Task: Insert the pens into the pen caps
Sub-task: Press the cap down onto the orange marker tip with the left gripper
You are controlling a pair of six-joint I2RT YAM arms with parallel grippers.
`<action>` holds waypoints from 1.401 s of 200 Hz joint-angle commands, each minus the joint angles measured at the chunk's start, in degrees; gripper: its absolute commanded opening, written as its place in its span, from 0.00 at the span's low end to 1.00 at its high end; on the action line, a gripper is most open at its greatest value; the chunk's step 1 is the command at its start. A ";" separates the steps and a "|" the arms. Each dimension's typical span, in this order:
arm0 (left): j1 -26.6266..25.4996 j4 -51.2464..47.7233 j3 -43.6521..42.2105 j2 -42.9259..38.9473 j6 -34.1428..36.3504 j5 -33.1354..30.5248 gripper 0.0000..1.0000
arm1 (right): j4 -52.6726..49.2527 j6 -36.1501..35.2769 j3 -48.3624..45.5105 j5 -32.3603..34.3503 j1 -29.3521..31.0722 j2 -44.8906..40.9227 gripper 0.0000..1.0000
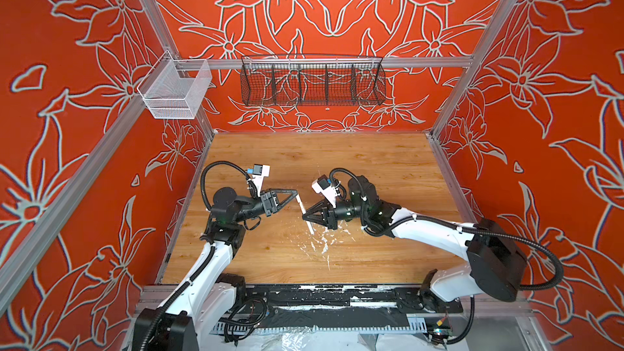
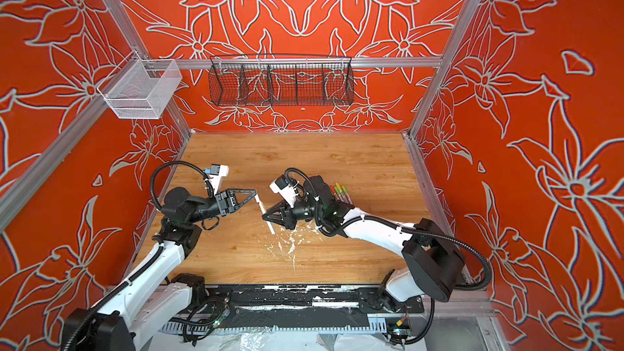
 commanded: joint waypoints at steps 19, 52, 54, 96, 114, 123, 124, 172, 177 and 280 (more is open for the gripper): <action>-1.28 0.66 0.40 0.15 0.96 0.93 0.00 | 1.30 -0.33 3.54 -2.40 -0.24 -0.63 0.00; -1.66 -1.01 0.09 -0.40 2.57 -0.42 0.00 | 1.38 -0.16 4.60 -3.65 -0.30 -0.03 0.00; -1.68 -1.15 0.02 -0.56 2.70 -0.67 0.00 | 1.45 -0.16 4.55 -3.61 -0.28 -0.07 0.00; -1.62 -8.16 0.12 -4.44 7.69 -4.44 0.00 | 1.13 -0.15 4.24 -3.31 -0.24 -0.43 0.00; -1.64 -9.24 -0.05 -5.58 8.13 -5.26 0.00 | 0.85 -0.25 4.07 -3.34 -0.30 -0.35 0.00; -1.52 -9.33 -0.22 -6.03 8.13 -5.53 0.00 | 0.76 -0.27 3.93 -3.40 -0.27 -0.28 0.00; -1.56 -9.32 -0.25 -6.10 8.13 -5.57 0.00 | 0.75 -0.26 3.91 -3.44 -0.25 -0.22 0.00; -0.09 -4.68 -1.43 -7.17 4.94 -5.40 0.00 | 0.79 -0.33 3.41 -4.22 -0.22 0.05 0.00; 0.26 -3.55 -1.58 -6.94 4.29 -5.11 0.00 | 0.86 -0.33 3.44 -4.40 -0.28 0.18 0.00; 0.91 9.90 -3.08 -3.39 -3.18 -1.17 0.00 | 1.30 -0.43 4.95 -6.14 -0.30 1.15 0.00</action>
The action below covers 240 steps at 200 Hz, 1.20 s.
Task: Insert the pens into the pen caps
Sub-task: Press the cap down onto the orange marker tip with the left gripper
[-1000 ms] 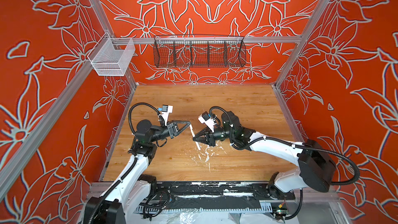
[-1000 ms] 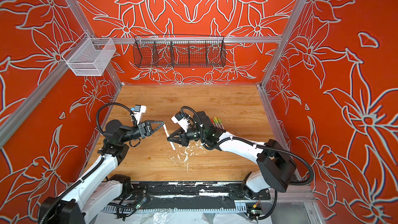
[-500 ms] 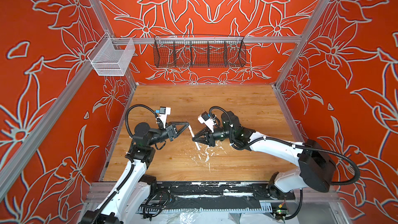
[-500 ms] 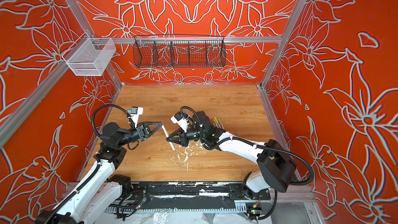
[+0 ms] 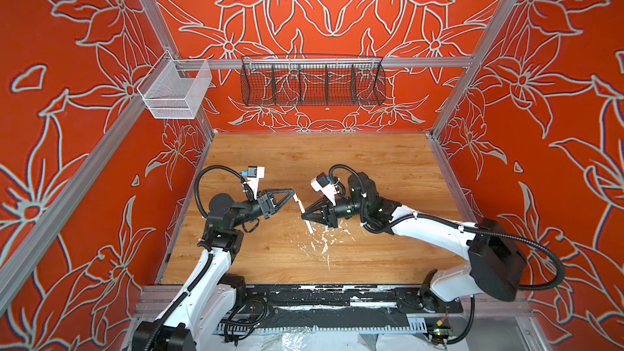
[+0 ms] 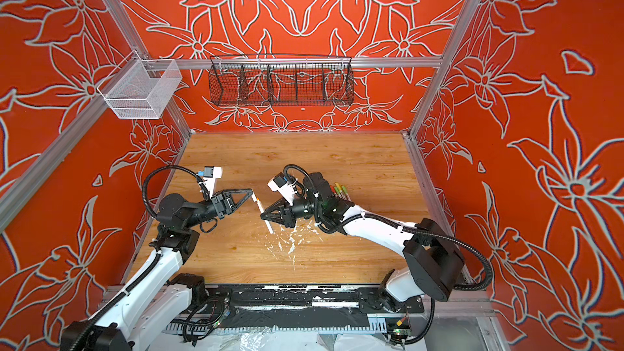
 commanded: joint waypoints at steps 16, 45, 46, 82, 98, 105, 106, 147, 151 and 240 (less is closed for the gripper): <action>0.17 7.33 -1.02 0.91 -3.37 2.14 0.00 | 2.50 -0.23 2.37 -2.34 0.12 1.06 0.00; 0.23 10.42 -1.16 2.15 -5.81 2.46 0.00 | 2.70 -0.20 2.70 -2.42 0.16 1.50 0.00; 0.24 10.37 -1.14 2.19 -5.82 2.45 0.00 | 2.70 -0.21 2.75 -2.41 0.12 1.55 0.00; 1.61 14.28 -1.18 4.03 -9.43 2.65 0.00 | 3.14 0.13 2.63 -2.57 0.10 2.39 0.00; 2.60 17.82 -1.38 5.35 -11.86 2.80 0.00 | 2.78 -0.13 2.72 -2.58 0.12 2.64 0.00; 2.93 19.12 -1.42 6.02 -12.71 2.95 0.00 | 2.77 -0.22 2.68 -2.47 0.09 2.65 0.00; 2.95 19.29 -1.40 6.06 -12.82 2.97 0.00 | 2.78 -0.22 2.66 -2.44 0.13 2.65 0.00; 3.90 23.16 -0.96 7.77 -15.28 4.00 0.00 | 2.20 -0.58 2.81 -2.38 0.13 2.93 0.00; 3.90 23.16 -0.94 7.73 -15.22 4.11 0.00 | 2.34 -0.60 2.81 -2.32 0.04 2.96 0.00; 0.67 6.72 0.24 2.62 -3.44 3.69 0.00 | 2.03 -0.84 4.30 -2.23 -0.01 2.39 0.00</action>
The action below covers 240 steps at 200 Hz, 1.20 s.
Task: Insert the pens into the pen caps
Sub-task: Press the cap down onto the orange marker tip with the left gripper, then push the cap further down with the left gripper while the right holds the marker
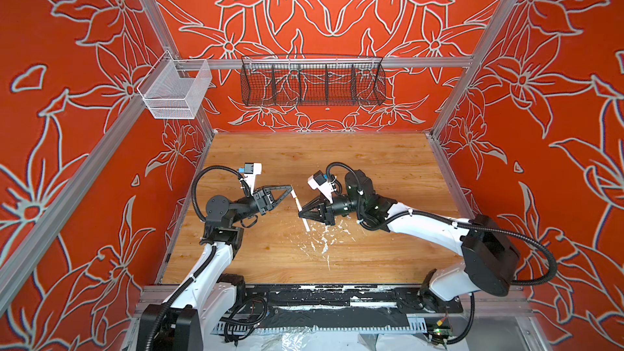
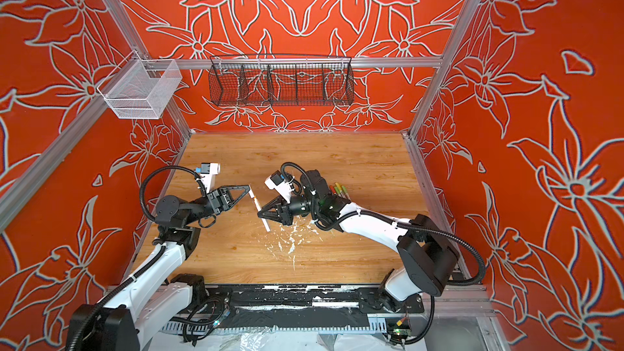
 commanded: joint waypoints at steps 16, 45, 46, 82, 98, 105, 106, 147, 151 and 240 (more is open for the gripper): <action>-1.97 -8.46 1.51 -2.08 7.06 0.28 0.00 | 0.76 -0.60 2.58 -1.16 0.04 -0.34 0.00; -2.30 -10.79 1.69 -2.43 8.69 -0.41 0.00 | 0.72 -0.69 2.66 -0.99 0.00 -0.71 0.00; -2.32 -10.90 1.69 -2.43 8.75 -0.43 0.00 | 0.70 -0.73 2.66 -1.00 0.03 -0.75 0.00; -2.35 -14.25 1.61 -3.05 11.09 -1.85 0.00 | -0.08 -1.23 2.42 -0.69 -0.01 -1.55 0.00; -2.35 -14.68 1.43 -3.14 11.47 -2.32 0.00 | -0.24 -1.30 2.23 -0.60 -0.04 -1.97 0.00; -2.34 -14.78 1.43 -3.14 11.49 -2.45 0.00 | -0.29 -1.30 2.15 -0.65 -0.10 -2.15 0.00; -2.35 -14.78 1.38 -3.10 11.51 -2.46 0.00 | -0.29 -1.35 2.14 -0.65 -0.11 -2.17 0.00; -2.33 -17.07 1.43 -3.62 12.87 -3.76 0.00 | -0.81 -1.57 2.21 -1.22 -0.11 -2.57 0.00; -2.35 -17.61 1.43 -3.79 13.14 -4.07 0.00 | -0.67 -1.57 2.23 -1.34 -0.04 -2.55 0.00; -2.25 -25.93 1.79 -7.26 18.48 -8.63 0.00 | -1.02 -1.29 2.58 -2.73 -0.06 -2.03 0.00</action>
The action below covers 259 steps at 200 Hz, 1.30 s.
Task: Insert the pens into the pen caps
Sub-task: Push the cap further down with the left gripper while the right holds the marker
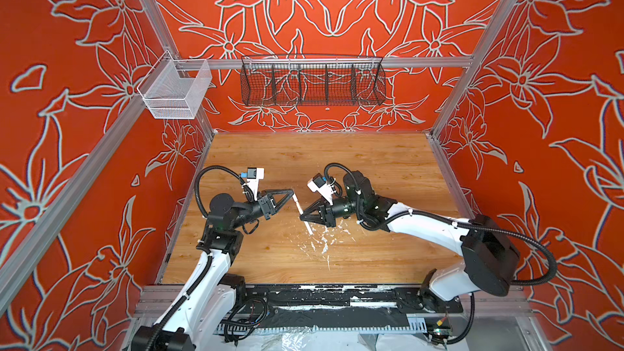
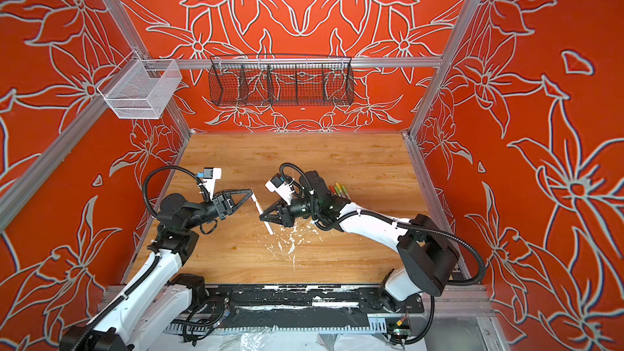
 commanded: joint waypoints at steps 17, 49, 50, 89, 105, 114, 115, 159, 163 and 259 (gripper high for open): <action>-0.23 -6.07 0.71 -1.39 3.44 -2.43 0.00 | 3.07 -0.91 2.62 -3.02 -0.04 -1.61 0.00; -0.17 -4.57 0.71 -0.93 2.58 -1.48 0.00 | 3.51 -0.81 2.74 -3.24 -0.07 -1.08 0.00; -0.20 -4.41 0.71 -0.87 2.50 -1.39 0.00 | 3.44 -0.81 2.75 -3.24 -0.08 -1.08 0.00; -0.22 -1.91 2.54 1.85 -1.04 3.66 0.00 | 3.80 -1.73 3.37 -2.30 -0.08 -0.55 0.00; -0.44 1.11 2.85 2.90 -4.00 6.21 0.00 | 4.41 -2.30 3.49 -2.02 -0.03 -0.35 0.00; -0.49 0.76 3.42 3.22 -4.61 7.66 0.00 | 4.29 -2.49 3.99 -2.02 -0.08 0.10 0.00; -0.49 0.59 3.51 3.19 -4.62 7.79 0.00 | 4.32 -2.49 4.03 -2.02 -0.09 0.13 0.00; -2.54 -13.03 5.45 -1.62 3.11 6.30 0.00 | 5.12 -2.11 5.77 -2.13 -0.22 0.71 0.00; -2.95 -14.10 5.66 -1.68 3.82 5.98 0.00 | 5.13 -2.13 5.87 -2.12 -0.18 0.69 0.00; -4.98 -21.80 6.07 -4.64 6.89 2.48 0.00 | 5.83 -3.03 2.66 -0.61 -1.22 -3.90 0.00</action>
